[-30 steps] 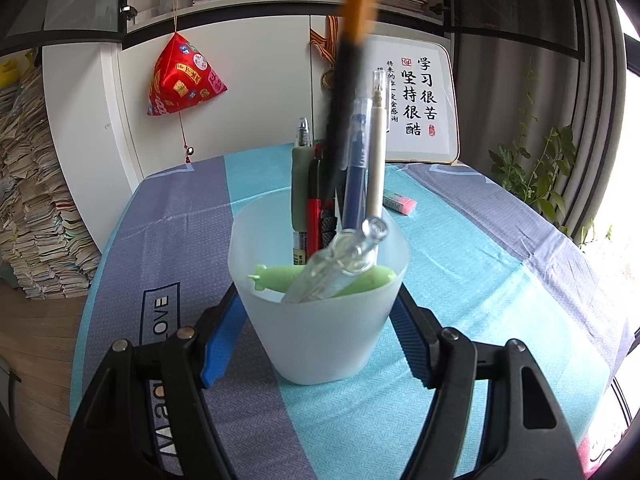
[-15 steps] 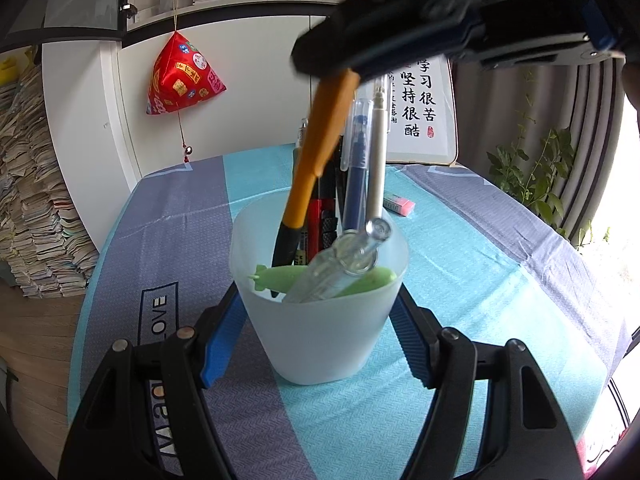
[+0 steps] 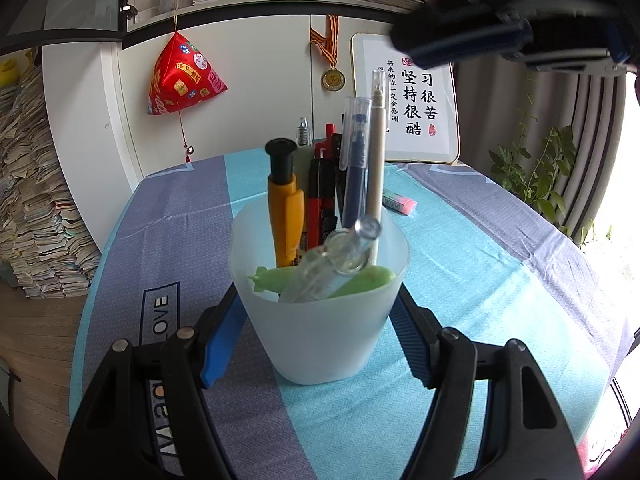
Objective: Organize stationery
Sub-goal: 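Lift the orange pencil and lower it into the cup, open right gripper, then grasp the pink eraser with the right gripper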
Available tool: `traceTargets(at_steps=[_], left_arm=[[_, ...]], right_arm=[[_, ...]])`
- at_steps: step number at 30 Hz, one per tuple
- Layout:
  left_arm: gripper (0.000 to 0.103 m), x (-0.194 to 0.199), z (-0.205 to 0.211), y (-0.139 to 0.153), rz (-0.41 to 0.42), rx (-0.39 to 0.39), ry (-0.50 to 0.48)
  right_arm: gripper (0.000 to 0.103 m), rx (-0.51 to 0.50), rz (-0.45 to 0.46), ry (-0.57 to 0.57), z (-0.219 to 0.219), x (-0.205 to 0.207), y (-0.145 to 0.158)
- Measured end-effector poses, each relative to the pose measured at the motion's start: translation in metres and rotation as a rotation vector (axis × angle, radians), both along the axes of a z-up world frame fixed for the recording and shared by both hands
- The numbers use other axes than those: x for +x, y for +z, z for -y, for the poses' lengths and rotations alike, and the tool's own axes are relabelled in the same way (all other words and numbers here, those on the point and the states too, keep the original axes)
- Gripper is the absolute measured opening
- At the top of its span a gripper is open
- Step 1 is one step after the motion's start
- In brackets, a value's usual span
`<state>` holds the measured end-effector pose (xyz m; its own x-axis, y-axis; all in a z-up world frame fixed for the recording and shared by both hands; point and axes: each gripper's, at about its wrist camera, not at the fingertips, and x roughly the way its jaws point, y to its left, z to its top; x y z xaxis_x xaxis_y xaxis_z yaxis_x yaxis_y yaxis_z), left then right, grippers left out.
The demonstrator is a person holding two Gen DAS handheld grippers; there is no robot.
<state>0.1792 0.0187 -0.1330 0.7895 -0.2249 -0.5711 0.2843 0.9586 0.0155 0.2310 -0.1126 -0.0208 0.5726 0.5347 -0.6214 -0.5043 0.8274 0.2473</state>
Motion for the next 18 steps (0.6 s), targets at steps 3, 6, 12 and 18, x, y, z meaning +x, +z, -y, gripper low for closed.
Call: traceTargets(at_steps=[3, 6, 12, 18], left_arm=[[0.069, 0.0, 0.0, 0.0, 0.0, -0.001, 0.0], [0.069, 0.0, 0.0, 0.0, 0.0, 0.0, 0.0], [0.069, 0.0, 0.0, 0.0, 0.0, 0.001, 0.0], [0.069, 0.0, 0.0, 0.0, 0.0, 0.0, 0.0]], right_arm=[[0.011, -0.021, -0.004, -0.078, 0.025, 0.008, -0.006], [0.039, -0.113, -0.012, -0.171, 0.051, 0.023, -0.029], [0.061, -0.186, -0.093, -0.258, 0.086, 0.056, -0.09], [0.061, -0.263, -0.068, -0.171, 0.064, 0.079, -0.119]])
